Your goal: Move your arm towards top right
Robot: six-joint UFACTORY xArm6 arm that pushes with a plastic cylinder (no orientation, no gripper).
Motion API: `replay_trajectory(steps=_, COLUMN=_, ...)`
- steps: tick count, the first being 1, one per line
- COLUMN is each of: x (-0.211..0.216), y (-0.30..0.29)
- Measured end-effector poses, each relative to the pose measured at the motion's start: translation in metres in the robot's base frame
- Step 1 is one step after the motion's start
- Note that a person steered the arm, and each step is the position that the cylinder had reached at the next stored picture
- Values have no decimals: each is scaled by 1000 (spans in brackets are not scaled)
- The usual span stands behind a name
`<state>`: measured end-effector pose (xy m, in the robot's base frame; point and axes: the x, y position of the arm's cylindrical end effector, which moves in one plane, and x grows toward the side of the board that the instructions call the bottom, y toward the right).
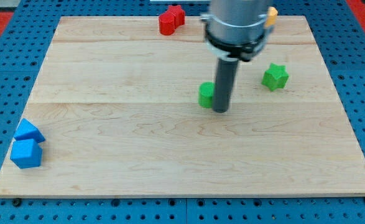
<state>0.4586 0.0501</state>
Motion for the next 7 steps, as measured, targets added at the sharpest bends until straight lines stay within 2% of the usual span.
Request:
replay_trajectory(steps=1, x=11, y=51)
replay_trajectory(steps=2, x=16, y=157)
replay_trajectory(steps=3, x=-2, y=268)
replay_trajectory(steps=4, x=-28, y=295)
replay_trajectory(steps=5, x=-28, y=295)
replay_trajectory(steps=6, x=-113, y=295)
replay_trajectory(steps=7, x=-266, y=294)
